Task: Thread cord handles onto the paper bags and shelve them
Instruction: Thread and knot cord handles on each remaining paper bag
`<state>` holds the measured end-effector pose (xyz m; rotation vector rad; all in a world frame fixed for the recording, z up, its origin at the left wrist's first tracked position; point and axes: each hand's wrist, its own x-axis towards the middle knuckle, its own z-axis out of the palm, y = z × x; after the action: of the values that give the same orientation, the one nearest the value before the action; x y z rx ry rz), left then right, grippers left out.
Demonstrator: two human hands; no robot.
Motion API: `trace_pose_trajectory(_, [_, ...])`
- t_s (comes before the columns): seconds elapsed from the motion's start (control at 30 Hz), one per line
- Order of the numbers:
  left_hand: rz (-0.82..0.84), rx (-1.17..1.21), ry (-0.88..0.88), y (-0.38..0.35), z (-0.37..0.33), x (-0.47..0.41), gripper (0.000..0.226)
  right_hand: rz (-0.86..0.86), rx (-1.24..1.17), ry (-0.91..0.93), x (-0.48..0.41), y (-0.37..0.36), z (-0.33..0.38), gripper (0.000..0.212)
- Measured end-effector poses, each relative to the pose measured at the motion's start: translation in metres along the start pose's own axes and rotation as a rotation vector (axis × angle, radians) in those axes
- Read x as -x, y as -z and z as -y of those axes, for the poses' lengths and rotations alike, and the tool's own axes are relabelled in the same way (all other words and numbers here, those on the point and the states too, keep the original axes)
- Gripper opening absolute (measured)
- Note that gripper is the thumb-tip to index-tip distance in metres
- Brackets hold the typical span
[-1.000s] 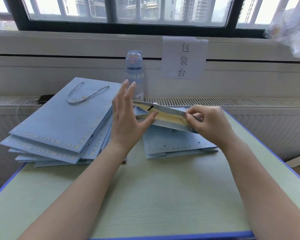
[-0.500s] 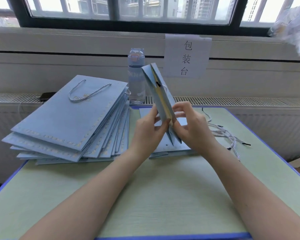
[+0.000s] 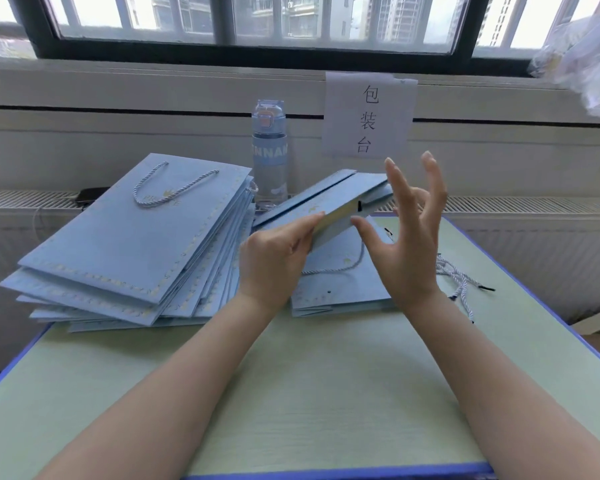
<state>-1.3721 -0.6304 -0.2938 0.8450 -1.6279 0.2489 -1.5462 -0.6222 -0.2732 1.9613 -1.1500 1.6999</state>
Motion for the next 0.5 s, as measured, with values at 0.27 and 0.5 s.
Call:
trace_pose_trajectory(0.27, [0.078, 0.014, -0.018, 0.001, 0.001, 0.000, 0.020, 0.031, 0.127, 0.005, -0.001, -0.003, -0.016, 0.016])
trace_pose_trajectory(0.5, [0.201, -0.217, -0.080, 0.003, 0.003, 0.000, 0.006, 0.469, 0.134, -0.229, -0.009, 0.017, -0.026, 0.024])
